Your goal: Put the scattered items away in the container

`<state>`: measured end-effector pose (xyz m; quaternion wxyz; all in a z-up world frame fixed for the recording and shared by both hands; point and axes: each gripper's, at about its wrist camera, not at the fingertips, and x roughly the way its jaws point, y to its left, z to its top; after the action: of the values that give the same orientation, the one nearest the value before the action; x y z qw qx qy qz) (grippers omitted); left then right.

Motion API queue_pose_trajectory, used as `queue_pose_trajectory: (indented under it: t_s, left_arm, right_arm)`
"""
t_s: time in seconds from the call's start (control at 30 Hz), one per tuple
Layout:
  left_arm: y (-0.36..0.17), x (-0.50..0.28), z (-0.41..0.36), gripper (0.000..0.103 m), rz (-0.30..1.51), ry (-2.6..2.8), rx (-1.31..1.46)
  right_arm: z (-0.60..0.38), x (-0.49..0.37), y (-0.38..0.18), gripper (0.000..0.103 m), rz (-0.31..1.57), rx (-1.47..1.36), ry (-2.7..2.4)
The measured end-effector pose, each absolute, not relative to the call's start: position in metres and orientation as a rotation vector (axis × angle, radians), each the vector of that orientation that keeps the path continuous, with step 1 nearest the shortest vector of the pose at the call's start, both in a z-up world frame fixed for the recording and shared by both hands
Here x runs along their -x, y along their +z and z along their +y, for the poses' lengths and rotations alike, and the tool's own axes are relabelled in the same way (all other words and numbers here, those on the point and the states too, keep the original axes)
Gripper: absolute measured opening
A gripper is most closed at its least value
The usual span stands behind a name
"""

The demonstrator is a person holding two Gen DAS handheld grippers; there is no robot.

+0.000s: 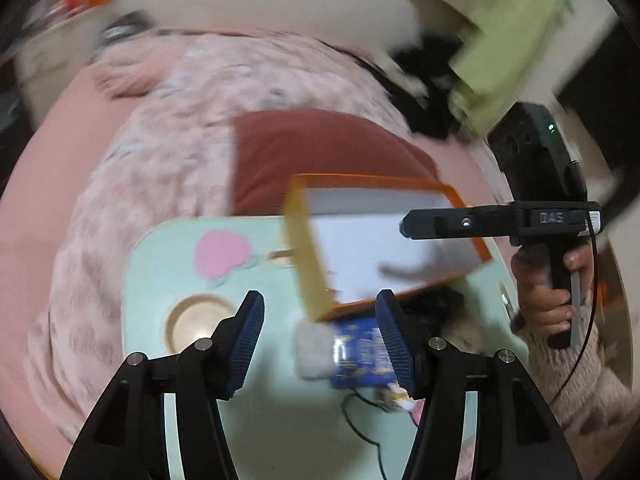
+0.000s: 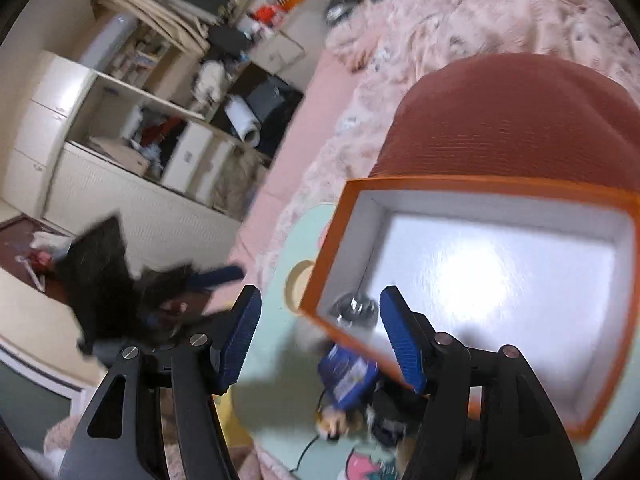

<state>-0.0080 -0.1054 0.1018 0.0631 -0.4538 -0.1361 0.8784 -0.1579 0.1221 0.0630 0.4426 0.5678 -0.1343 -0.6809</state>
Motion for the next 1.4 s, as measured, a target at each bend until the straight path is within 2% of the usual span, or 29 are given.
queue_pose_trajectory:
  t_s: [0.07,0.33,0.57,0.83,0.87,0.93,1.0,1.13,1.4]
  left_arm:
    - [0.087,-0.010,-0.112,0.064,-0.452,2.804,1.300]
    - [0.053,-0.019,-0.103,0.065,-0.543,2.832,1.267]
    - [0.043,-0.012,-0.087,0.065,-0.502,2.802,1.308]
    - [0.038,-0.003,-0.081,0.065,-0.512,2.765,1.319]
    - [0.038,-0.003,-0.080,0.065,-0.511,2.763,1.319]
    - [0.038,-0.002,-0.078,0.065,-0.506,2.763,1.319]
    - [0.037,-0.002,-0.077,0.065,-0.507,2.763,1.315]
    - [0.039,-0.003,-0.077,0.065,-0.516,2.766,1.303]
    - [0.043,-0.006,-0.080,0.065,-0.543,2.770,1.284]
  right_arm:
    - [0.099,0.166,0.052,0.063,-0.248,-1.475,-1.693]
    - [0.059,0.172,0.027,0.063,-0.017,-1.582,-1.640]
    - [0.046,0.176,0.014,0.063,0.069,-1.625,-1.592]
    - [0.027,0.162,0.005,0.059,0.326,-1.669,-1.546]
    - [0.025,0.163,0.005,0.058,0.347,-1.685,-1.551]
    - [0.021,0.161,0.005,0.048,0.444,-1.686,-1.589]
    - [0.017,0.157,0.004,0.028,0.552,-1.676,-1.632]
    - [0.017,0.155,0.002,0.028,0.574,-1.688,-1.643]
    - [0.033,0.166,0.006,0.025,0.506,-1.714,-1.682]
